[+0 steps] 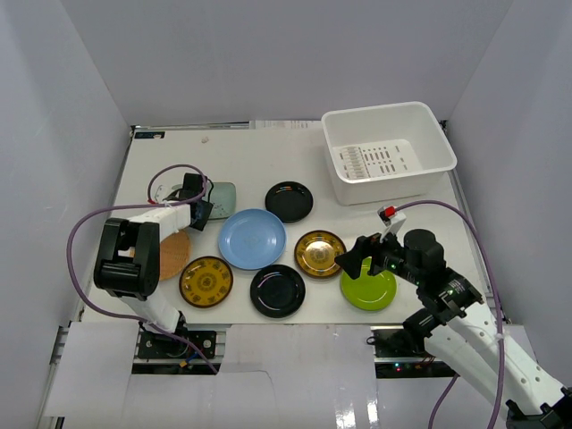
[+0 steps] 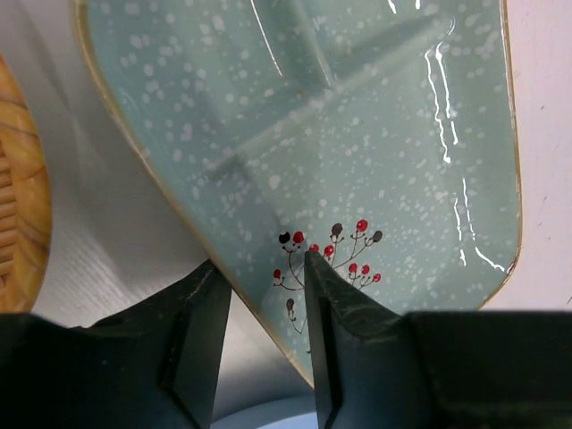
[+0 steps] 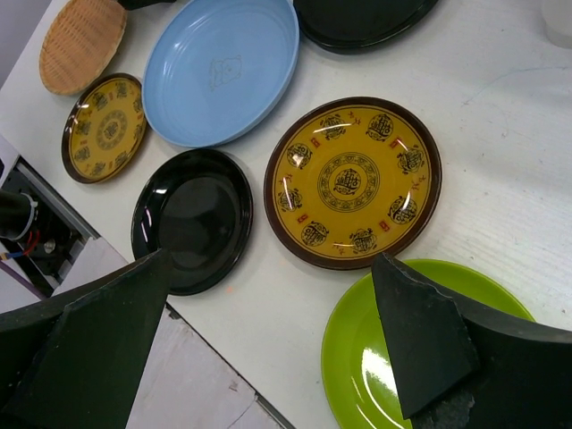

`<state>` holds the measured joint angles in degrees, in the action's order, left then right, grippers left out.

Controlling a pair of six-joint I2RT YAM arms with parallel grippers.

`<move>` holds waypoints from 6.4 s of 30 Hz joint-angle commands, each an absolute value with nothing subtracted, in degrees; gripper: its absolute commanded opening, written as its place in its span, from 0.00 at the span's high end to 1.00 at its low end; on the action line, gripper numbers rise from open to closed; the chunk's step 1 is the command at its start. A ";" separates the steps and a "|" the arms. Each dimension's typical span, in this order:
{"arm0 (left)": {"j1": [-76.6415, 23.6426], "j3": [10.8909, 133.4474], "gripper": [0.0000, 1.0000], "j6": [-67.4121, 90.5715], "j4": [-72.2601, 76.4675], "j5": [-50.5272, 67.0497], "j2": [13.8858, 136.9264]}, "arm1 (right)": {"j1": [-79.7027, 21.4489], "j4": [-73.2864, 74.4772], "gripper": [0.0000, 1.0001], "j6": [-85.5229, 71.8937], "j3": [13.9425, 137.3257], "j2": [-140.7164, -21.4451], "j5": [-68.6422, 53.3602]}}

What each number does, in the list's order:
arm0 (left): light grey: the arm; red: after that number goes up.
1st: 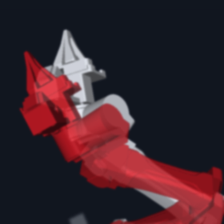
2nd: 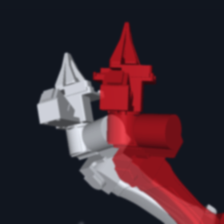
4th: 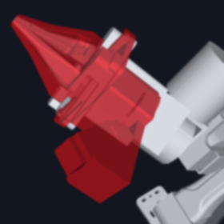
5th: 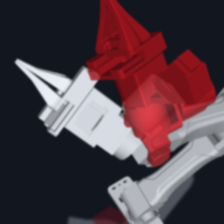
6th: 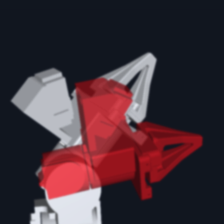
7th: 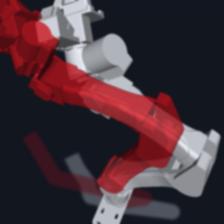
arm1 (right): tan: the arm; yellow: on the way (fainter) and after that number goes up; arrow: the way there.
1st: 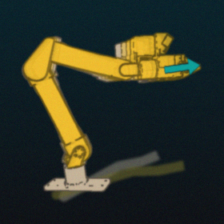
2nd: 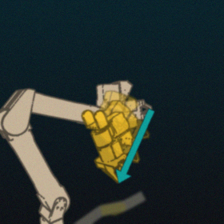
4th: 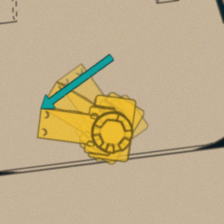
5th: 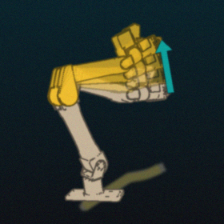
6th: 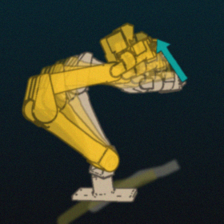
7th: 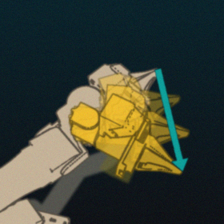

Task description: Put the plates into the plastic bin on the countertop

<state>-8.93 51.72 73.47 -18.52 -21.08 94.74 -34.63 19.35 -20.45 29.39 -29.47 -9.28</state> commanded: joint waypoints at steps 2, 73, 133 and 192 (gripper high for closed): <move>-8.44 51.77 0.56 74.80 -15.03 -22.67 95.80 | -34.89 17.05 0.02 -19.16 29.79 -30.50 -10.46; -38.40 128.03 1.00 56.86 14.15 -2.37 132.69 | -34.89 17.58 0.88 -30.50 24.26 -25.58 -13.09; -38.50 121.20 0.62 70.49 26.98 7.91 145.46 | -35.07 30.06 0.68 -23.12 47.11 -20.39 21.36; -32.87 39.55 0.28 47.82 -48.25 -0.28 40.43 | -51.77 -6.59 0.46 -36.03 59.50 -101.51 13.80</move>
<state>-32.99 39.79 52.64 -48.21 -9.39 40.53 -51.51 -4.89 -34.70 56.53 -100.16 12.12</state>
